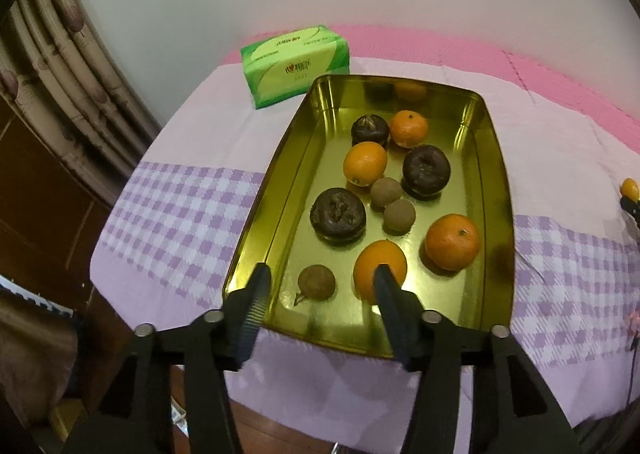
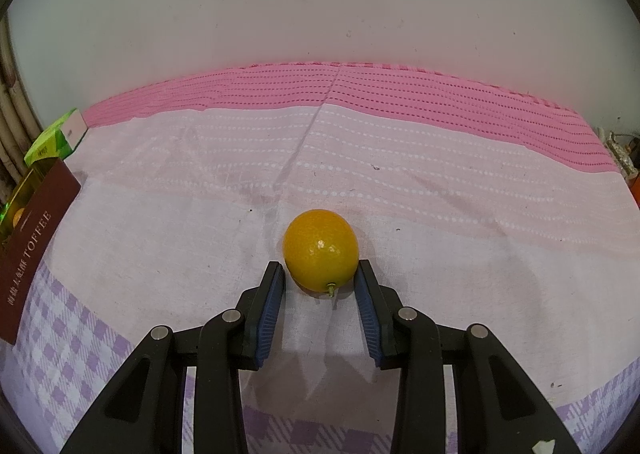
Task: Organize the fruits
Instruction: 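Withdraw the open left gripper from the tray while the right gripper lifts the lemon, then carry the lemon with the right gripper and lower it into the tray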
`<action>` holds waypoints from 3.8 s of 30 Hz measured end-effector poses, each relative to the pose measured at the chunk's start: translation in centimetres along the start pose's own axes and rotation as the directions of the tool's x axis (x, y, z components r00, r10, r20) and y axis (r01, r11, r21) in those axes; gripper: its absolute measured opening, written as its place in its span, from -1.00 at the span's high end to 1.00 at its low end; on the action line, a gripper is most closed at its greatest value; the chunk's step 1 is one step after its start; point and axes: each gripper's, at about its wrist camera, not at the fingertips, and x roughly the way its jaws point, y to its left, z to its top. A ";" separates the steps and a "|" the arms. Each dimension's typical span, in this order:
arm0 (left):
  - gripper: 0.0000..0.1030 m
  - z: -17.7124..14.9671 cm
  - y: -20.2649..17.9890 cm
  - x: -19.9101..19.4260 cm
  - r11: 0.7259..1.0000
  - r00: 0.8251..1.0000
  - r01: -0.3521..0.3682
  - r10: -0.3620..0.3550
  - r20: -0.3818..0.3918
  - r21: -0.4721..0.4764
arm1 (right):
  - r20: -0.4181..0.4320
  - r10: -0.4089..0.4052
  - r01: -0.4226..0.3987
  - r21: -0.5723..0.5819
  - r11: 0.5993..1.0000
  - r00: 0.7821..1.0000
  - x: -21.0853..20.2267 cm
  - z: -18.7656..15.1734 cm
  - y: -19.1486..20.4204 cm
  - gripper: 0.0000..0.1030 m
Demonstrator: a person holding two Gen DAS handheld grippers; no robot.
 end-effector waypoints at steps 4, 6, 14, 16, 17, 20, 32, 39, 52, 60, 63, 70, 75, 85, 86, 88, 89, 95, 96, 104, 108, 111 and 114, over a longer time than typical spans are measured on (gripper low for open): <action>-0.16 -0.3 0.1 -0.9 1.000 1.000 -0.004 0.004 0.019 0.003 | -0.008 -0.012 0.011 -0.037 0.999 1.000 -0.2 -0.3 1.0 0.41; -0.20 -0.4 0.3 -1.0 1.000 1.000 -0.003 0.003 0.021 -0.003 | -0.019 -0.003 0.003 -0.038 0.999 1.000 -0.4 -0.5 1.3 0.52; -0.25 -0.4 1.2 -0.9 0.999 1.000 0.008 -0.007 0.026 -0.036 | -0.026 0.043 -0.043 0.008 0.999 0.999 -1.9 -1.4 2.1 0.71; -0.25 -0.4 1.3 -1.0 0.999 0.999 0.014 -0.013 0.029 -0.039 | -0.020 0.072 -0.071 0.049 0.996 0.997 -2.4 -1.6 1.7 0.75; -0.25 -0.4 1.2 -1.0 0.999 0.999 0.020 -0.018 0.031 -0.040 | -0.015 0.087 -0.086 0.067 0.994 0.996 -2.7 -1.8 1.6 0.75; -0.25 -0.6 0.8 -0.9 0.999 0.999 0.023 -0.022 0.029 -0.023 | -0.003 0.105 -0.105 0.087 0.991 0.994 -3.7 -2.2 1.4 0.76; -0.31 -0.8 0.1 -0.9 0.999 0.999 0.041 -0.041 0.017 -0.020 | 0.039 0.088 -0.092 0.116 0.989 0.995 -4.0 0.1 0.1 -0.26; -0.31 -0.8 0.1 -0.4 0.999 0.999 0.033 -0.033 0.006 -0.019 | -0.058 0.035 -0.030 0.078 0.996 0.998 1.0 2.8 1.0 0.25; -0.31 -0.1 3.8 -0.6 0.990 0.999 0.027 -0.024 0.022 -0.135 | 0.031 0.409 -0.405 -0.101 0.909 0.912 -9.7 2.4 13.1 0.36; -0.42 0.1 5.3 -1.2 0.984 0.999 -0.002 0.011 0.047 -0.179 | -0.060 0.538 -0.534 -0.254 0.807 0.841 -11.5 1.4 23.6 0.36; -0.46 0.1 5.6 -1.3 0.983 0.998 -0.019 0.029 0.054 -0.184 | -0.105 0.551 -0.557 -0.272 0.785 0.828 -10.7 1.1 26.2 0.35; -0.61 0.3 6.3 -1.2 0.978 0.998 -0.017 0.029 0.054 -0.208 | -0.173 0.533 -0.559 -0.326 0.763 0.828 -8.7 0.2 30.9 0.35; -0.65 0.3 6.5 -1.3 0.977 0.998 -0.010 0.023 0.055 -0.213 | -0.204 0.515 -0.554 -0.326 0.766 0.832 -7.2 -0.3 31.9 0.35; -0.65 0.4 6.1 -1.1 0.980 0.998 -0.023 0.034 0.050 -0.197 | -0.237 0.494 -0.547 -0.321 0.773 0.836 -5.9 -0.9 32.4 0.35; -0.65 0.4 6.1 -1.1 0.980 0.998 -0.024 0.035 0.050 -0.197 | -0.239 0.492 -0.546 -0.321 0.774 0.837 -5.8 -0.9 32.4 0.35; -0.65 0.4 6.1 -1.1 0.980 0.998 -0.028 0.039 0.049 -0.198 | -0.242 0.489 -0.545 -0.320 0.775 0.838 -5.7 -0.8 32.4 0.35; -0.65 0.4 6.1 -1.1 0.980 0.998 -0.029 0.039 0.050 -0.198 | -0.244 0.488 -0.545 -0.319 0.776 0.838 -5.6 -0.8 32.4 0.35; -0.66 0.4 6.2 -1.1 0.979 0.998 -0.033 0.044 0.051 -0.200 | -0.248 0.483 -0.541 -0.317 0.779 0.840 -5.3 -0.9 32.4 0.34; -0.66 0.3 6.2 -1.1 0.979 0.998 -0.033 0.044 0.051 -0.199 | -0.249 0.483 -0.541 -0.314 0.780 0.840 -5.3 -0.9 32.4 0.34; -0.68 0.4 6.1 -1.1 0.979 0.998 -0.036 0.047 0.051 -0.201 | -0.244 0.481 -0.537 -0.311 0.784 0.842 -4.9 -0.7 32.5 0.33; -0.79 0.4 6.1 -1.1 0.979 0.997 -0.033 0.046 0.059 -0.200 | -0.237 0.482 -0.536 -0.308 0.786 0.844 -4.9 -0.6 32.5 0.32; -0.81 0.5 6.2 -1.3 0.980 0.997 -0.027 0.042 0.072 -0.196 | -0.225 0.486 -0.535 -0.297 0.791 0.844 -4.9 -0.3 32.2 0.32; -0.81 0.4 6.1 -1.6 0.982 0.995 -0.029 0.047 0.093 -0.186 | -0.197 0.487 -0.525 -0.290 0.800 0.851 -5.3 0.0 31.8 0.32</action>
